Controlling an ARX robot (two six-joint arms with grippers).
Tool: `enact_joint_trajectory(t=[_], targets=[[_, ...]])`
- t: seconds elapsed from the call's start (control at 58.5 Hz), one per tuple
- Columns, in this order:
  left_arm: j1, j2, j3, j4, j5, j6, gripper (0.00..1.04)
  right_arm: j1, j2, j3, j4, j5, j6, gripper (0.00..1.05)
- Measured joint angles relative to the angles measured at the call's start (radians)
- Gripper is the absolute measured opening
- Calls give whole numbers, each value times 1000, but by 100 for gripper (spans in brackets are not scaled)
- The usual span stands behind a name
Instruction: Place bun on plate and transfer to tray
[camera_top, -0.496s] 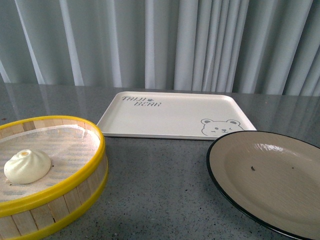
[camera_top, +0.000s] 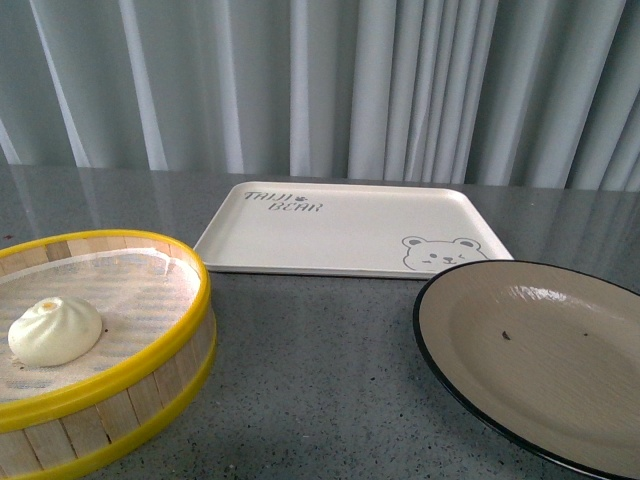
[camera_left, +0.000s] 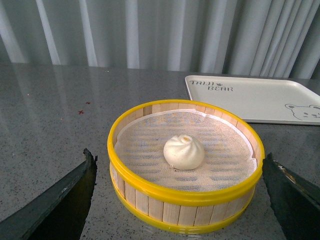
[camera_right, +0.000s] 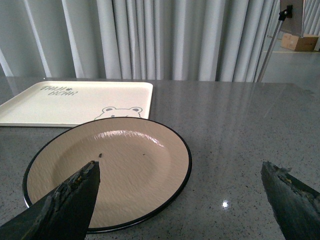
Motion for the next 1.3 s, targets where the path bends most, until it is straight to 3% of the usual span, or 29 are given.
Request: enact_joint_trajectory(t=[0.649,0.718,0.752,1.059,1.299], targets=[[-3,14,6,-21,-1,0,98,0,0,0,0,0,0,96],[-42,148,92,-210,-38,1,98,0,0,0,0,0,0,96],[-61,228,126,-233,-42,1,98,0,0,0,0,0,0,96],[-140,842,450,80,-46,6,98,0,0,0,0,0,0,96],[-206,1133,624,74,-53,71,98,0,0,0,0,0,0,96]])
